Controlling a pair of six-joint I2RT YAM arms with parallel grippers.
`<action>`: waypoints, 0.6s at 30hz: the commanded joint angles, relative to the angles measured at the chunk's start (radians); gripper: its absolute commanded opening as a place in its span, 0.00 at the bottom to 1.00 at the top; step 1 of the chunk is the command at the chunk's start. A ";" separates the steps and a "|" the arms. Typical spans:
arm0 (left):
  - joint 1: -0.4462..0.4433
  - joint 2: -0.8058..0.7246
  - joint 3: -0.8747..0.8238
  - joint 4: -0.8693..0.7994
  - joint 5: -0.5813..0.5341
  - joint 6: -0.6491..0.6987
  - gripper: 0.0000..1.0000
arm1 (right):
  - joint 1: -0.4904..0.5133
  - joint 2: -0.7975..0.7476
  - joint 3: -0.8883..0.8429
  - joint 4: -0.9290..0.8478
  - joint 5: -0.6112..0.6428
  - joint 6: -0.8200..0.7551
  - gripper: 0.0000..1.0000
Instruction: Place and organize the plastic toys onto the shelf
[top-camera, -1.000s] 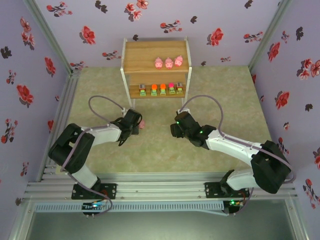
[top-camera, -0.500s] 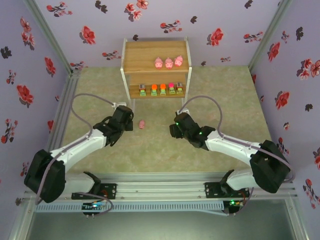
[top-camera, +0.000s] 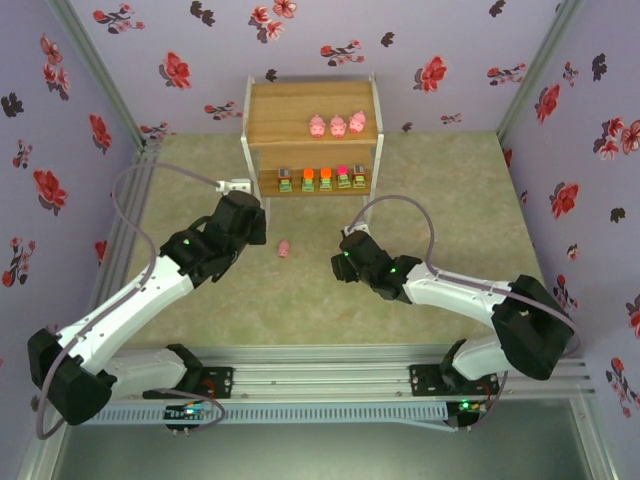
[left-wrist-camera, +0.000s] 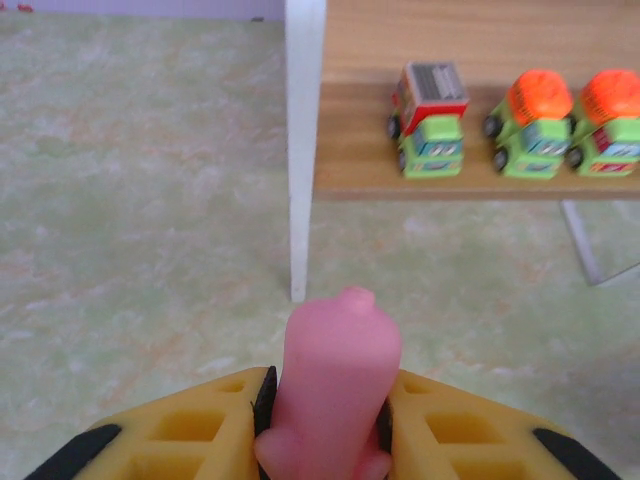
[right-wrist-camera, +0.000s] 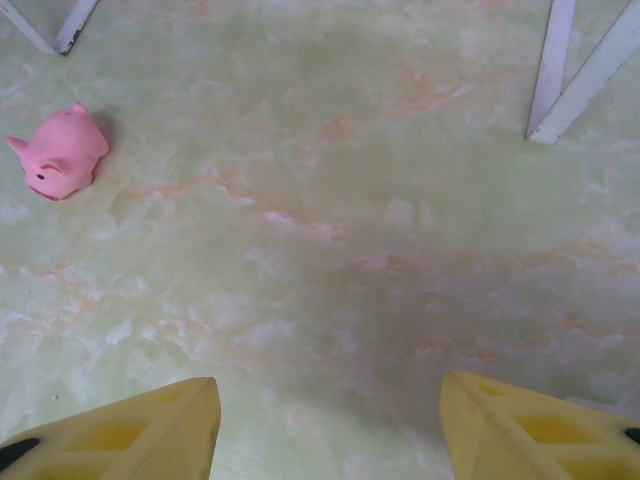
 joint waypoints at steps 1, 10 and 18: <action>-0.033 0.025 0.099 -0.080 -0.051 0.025 0.32 | 0.008 0.009 0.010 0.016 0.032 -0.019 0.46; -0.103 0.168 0.356 -0.141 -0.107 0.056 0.33 | 0.010 0.021 0.017 0.016 0.026 -0.017 0.46; -0.113 0.282 0.561 -0.165 -0.127 0.121 0.33 | 0.012 0.026 0.018 0.022 0.018 -0.012 0.45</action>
